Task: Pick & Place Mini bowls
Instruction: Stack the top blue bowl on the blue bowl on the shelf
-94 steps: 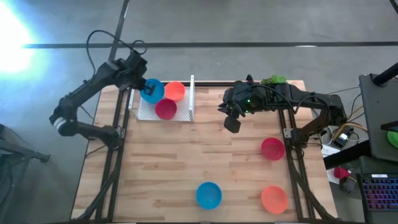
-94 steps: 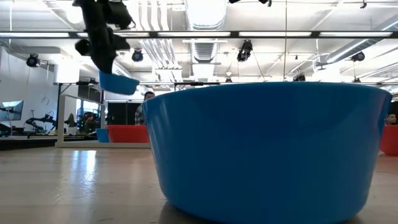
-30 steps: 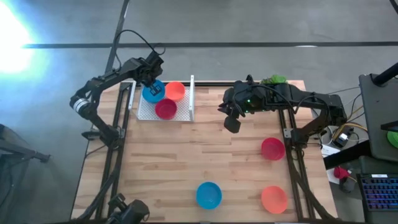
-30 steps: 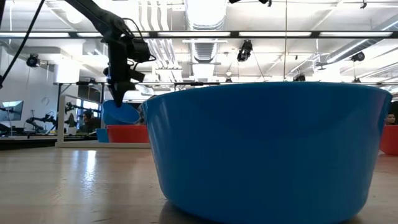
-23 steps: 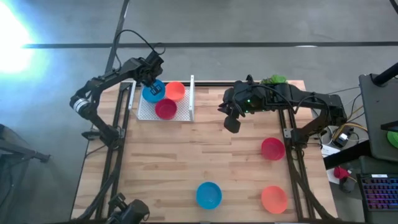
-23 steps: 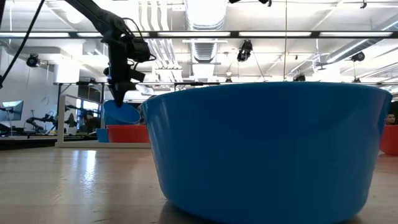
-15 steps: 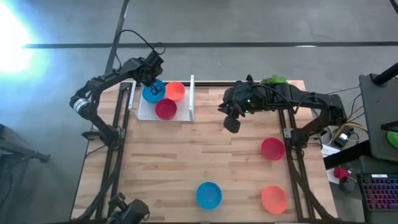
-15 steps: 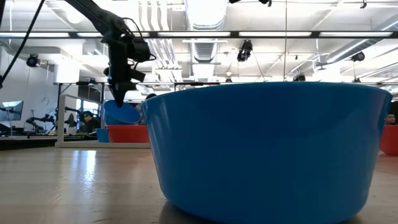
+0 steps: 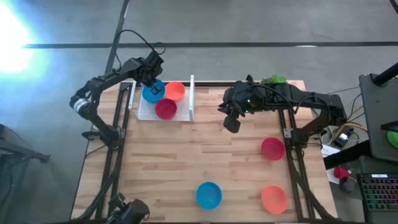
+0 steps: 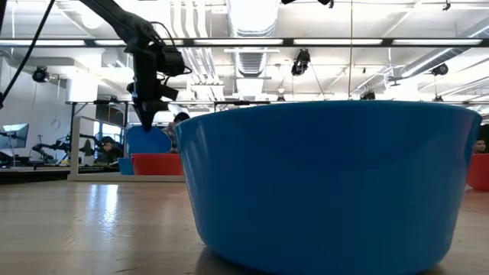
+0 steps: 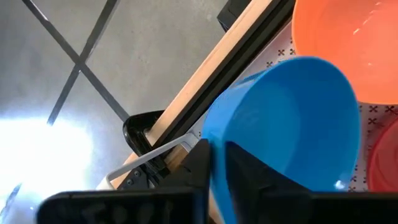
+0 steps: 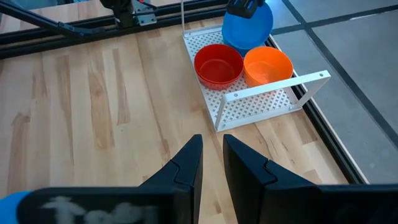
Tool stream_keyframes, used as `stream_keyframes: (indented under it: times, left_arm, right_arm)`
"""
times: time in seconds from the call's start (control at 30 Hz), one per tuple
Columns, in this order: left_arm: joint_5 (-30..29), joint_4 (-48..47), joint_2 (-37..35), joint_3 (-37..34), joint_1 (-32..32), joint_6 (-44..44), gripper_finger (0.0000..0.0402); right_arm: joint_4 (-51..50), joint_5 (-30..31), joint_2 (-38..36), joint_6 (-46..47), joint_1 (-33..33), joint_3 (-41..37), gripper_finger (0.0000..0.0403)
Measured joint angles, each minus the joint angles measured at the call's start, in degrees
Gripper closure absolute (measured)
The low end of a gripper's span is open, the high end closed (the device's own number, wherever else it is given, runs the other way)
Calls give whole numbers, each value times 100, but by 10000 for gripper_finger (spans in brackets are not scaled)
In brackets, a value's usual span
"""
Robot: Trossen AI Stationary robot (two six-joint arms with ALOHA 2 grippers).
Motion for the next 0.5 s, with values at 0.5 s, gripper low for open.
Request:
stream_keyframes:
  times: [0.5]
  left_arm:
    - [-135, 161, 0, -2, -4, -50, 314]
  right_arm:
    - [0, 0, 0, 20, 0, 0, 344]
